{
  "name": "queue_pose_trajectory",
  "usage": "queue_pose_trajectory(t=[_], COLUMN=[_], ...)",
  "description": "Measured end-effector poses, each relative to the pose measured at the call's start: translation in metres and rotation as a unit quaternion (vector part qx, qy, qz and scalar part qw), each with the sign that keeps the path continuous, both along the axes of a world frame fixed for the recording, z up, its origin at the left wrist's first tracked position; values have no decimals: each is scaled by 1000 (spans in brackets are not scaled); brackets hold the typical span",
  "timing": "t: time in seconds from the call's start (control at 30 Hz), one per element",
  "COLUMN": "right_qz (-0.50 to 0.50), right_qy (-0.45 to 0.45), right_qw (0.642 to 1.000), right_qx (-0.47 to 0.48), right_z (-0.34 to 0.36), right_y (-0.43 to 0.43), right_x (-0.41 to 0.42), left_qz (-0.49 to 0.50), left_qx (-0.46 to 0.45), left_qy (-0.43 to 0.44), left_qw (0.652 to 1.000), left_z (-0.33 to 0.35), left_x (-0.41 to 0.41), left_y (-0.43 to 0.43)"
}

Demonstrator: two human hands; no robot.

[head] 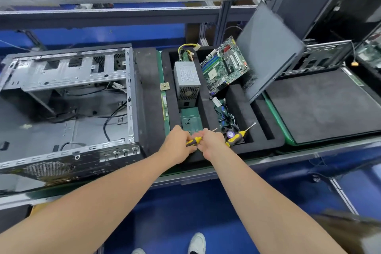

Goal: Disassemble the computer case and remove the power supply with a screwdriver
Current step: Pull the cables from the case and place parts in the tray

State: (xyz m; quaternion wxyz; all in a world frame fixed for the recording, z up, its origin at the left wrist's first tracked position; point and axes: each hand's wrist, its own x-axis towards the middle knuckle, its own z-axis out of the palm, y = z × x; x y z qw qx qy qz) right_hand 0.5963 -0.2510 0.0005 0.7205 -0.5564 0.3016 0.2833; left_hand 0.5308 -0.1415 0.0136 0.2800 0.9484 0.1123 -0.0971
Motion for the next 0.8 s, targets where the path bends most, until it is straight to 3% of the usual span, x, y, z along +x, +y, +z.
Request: queue_pose_trajectory(t=[0.47, 0.63, 0.8], right_qz=[21, -8, -39], right_qy=[94, 84, -6], right_qw=[995, 992, 990], right_qx=[-38, -96, -137], right_z=[38, 47, 67], right_y=[-24, -20, -6], right_x=[-13, -16, -12], left_qz=[7, -7, -1], left_qx=[68, 64, 4], left_qy=[5, 22, -23], left_qw=[998, 998, 1000], left_z=[1, 10, 45], left_x=[-6, -4, 4], left_y=[3, 4, 3])
